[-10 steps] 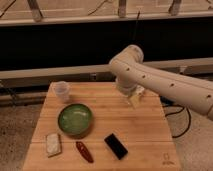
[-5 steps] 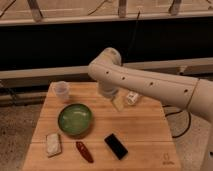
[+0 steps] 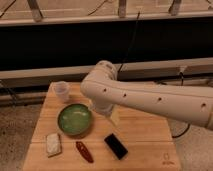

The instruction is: Move the arm in a circular motion

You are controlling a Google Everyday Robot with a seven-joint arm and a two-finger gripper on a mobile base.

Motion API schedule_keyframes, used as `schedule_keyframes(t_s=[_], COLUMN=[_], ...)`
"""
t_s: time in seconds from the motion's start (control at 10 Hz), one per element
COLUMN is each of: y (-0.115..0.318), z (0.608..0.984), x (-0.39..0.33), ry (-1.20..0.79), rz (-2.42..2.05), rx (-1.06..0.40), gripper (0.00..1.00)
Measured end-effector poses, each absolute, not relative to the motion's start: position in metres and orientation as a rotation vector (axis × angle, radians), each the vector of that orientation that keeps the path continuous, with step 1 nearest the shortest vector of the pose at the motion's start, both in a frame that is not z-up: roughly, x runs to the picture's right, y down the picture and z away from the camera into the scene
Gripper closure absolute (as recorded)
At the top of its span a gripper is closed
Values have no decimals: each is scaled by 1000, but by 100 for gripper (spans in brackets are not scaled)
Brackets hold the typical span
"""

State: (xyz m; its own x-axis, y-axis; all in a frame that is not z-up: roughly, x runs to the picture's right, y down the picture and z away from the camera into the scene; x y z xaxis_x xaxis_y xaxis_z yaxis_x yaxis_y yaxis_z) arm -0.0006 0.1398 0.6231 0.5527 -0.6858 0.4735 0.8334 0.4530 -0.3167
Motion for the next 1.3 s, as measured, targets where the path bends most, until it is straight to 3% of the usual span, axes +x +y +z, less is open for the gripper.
schedule_keyframes(t_s=[0.3,0.7,1.3], y=[163,166,137], z=[593,587,617], x=[36,119,238], ry=[-321,-278,-106], rz=[-939,-829,-613], rx=[-568,-613,-688], gripper=[20,20,20])
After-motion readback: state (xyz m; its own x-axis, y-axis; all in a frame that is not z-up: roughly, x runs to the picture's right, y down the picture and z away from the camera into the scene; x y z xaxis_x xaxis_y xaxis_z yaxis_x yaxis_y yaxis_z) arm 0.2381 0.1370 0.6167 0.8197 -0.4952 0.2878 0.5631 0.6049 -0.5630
